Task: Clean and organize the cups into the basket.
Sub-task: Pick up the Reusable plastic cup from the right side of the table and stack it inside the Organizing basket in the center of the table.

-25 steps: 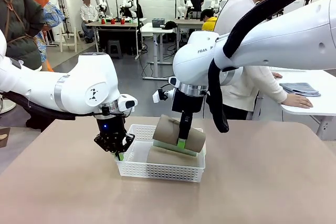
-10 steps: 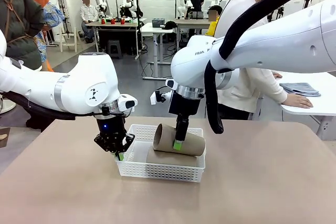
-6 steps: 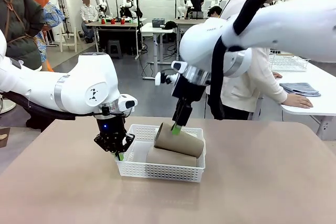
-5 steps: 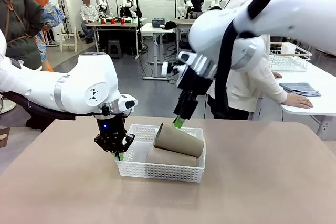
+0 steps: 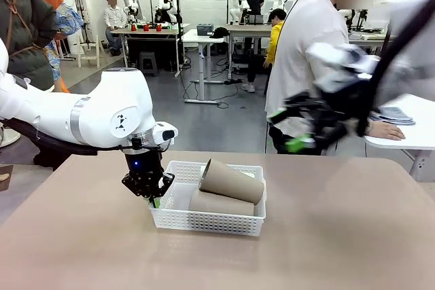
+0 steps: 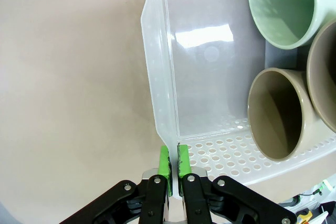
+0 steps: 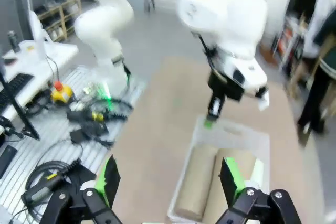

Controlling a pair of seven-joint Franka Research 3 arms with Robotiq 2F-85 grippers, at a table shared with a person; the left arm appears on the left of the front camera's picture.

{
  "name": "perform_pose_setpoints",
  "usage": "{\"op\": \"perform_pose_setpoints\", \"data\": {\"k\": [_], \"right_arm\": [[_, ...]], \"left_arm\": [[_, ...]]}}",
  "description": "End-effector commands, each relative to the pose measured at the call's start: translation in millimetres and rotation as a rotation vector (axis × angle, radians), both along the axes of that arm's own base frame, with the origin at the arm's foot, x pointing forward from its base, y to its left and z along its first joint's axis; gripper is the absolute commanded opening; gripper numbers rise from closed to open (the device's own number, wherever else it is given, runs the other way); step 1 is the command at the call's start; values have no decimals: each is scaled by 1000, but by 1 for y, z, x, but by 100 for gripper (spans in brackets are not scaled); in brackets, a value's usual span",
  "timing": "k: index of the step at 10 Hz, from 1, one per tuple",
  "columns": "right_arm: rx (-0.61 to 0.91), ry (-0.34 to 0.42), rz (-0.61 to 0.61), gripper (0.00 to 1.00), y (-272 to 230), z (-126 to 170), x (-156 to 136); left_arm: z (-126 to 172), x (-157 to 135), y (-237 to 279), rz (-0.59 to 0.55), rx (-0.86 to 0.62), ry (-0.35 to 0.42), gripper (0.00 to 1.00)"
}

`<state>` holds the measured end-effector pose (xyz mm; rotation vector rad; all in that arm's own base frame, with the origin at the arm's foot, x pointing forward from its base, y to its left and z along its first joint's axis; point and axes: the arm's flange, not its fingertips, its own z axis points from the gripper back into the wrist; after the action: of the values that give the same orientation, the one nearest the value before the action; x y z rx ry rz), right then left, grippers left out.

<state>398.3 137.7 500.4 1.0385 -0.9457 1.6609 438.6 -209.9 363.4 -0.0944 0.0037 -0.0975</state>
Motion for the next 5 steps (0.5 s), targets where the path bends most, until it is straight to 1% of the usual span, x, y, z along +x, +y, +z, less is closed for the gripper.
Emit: {"op": "perform_pose_setpoints", "data": {"k": [1, 2, 3, 5], "right_arm": [[189, 44, 32, 100, -94, -58, -7], [242, 58, 9, 100, -131, -78, -11], [263, 58, -35, 100, -157, -93, -14], [216, 135, -167, 100, -194, -119, -16]], "left_arm": [[-1, 0, 0, -7, 8, -2, 4], [-1, 0, 0, -7, 8, -2, 4], [-1, 0, 0, -7, 8, -2, 4], [-1, 0, 0, -7, 8, -2, 4]]}}
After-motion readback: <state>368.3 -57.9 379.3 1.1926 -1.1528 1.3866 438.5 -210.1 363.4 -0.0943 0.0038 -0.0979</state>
